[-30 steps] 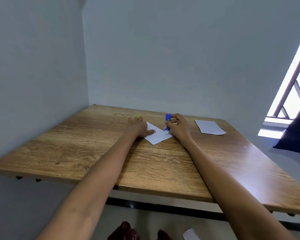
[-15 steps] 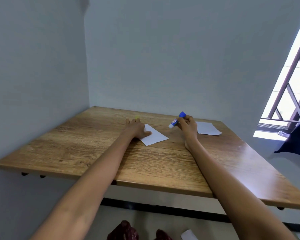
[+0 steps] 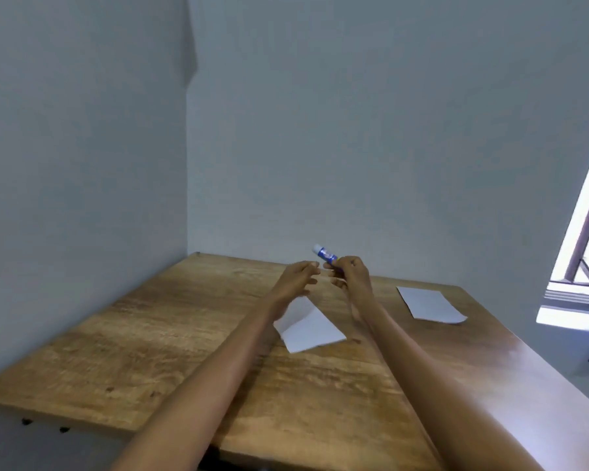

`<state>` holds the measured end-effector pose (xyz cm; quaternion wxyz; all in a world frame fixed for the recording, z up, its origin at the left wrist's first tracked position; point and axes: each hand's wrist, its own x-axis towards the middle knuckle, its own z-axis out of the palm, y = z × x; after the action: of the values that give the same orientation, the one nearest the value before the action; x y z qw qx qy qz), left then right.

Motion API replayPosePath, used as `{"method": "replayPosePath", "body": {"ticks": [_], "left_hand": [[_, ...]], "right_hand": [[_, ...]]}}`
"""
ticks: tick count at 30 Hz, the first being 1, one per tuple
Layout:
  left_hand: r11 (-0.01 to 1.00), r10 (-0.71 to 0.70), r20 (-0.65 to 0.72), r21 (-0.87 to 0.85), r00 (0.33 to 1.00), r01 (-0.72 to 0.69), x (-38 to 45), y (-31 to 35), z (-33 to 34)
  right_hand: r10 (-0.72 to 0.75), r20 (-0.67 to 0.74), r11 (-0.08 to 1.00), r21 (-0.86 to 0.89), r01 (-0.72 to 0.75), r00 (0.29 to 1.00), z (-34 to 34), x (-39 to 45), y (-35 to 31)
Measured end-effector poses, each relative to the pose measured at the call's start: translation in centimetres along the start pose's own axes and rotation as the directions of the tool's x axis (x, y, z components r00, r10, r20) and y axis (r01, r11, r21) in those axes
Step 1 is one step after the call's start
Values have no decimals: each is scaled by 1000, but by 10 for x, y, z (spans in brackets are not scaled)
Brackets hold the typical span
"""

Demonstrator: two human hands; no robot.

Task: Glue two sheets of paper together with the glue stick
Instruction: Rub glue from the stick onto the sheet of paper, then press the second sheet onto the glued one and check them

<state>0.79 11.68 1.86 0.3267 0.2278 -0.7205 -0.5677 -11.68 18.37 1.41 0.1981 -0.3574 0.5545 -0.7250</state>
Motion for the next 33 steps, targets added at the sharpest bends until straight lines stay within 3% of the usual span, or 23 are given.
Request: {"method": "replayPosePath", "body": {"ticks": [2, 10, 15, 19, 25, 33], "left_hand": [[992, -32, -37, -124, 999, 27, 11, 1, 5], [998, -45, -73, -39, 996, 42, 60, -16, 4], [998, -27, -69, 58, 997, 31, 77, -27, 5], [992, -89, -36, 88, 995, 92, 77, -29, 3], [972, -194, 51, 141, 980, 186, 72, -32, -2], [960, -215, 27, 191, 976, 206, 71, -33, -2]], "right_hand": [[-25, 33, 993, -116, 28, 999, 5, 14, 8], [-114, 249, 861, -459, 221, 962, 7, 55, 43], [-136, 212, 768, -594, 238, 968, 11, 71, 49], [-98, 227, 633, -738, 236, 969, 14, 74, 55], [-60, 266, 516, -817, 258, 962, 15, 73, 59], [-29, 264, 554, -798, 235, 964, 12, 71, 59]]}}
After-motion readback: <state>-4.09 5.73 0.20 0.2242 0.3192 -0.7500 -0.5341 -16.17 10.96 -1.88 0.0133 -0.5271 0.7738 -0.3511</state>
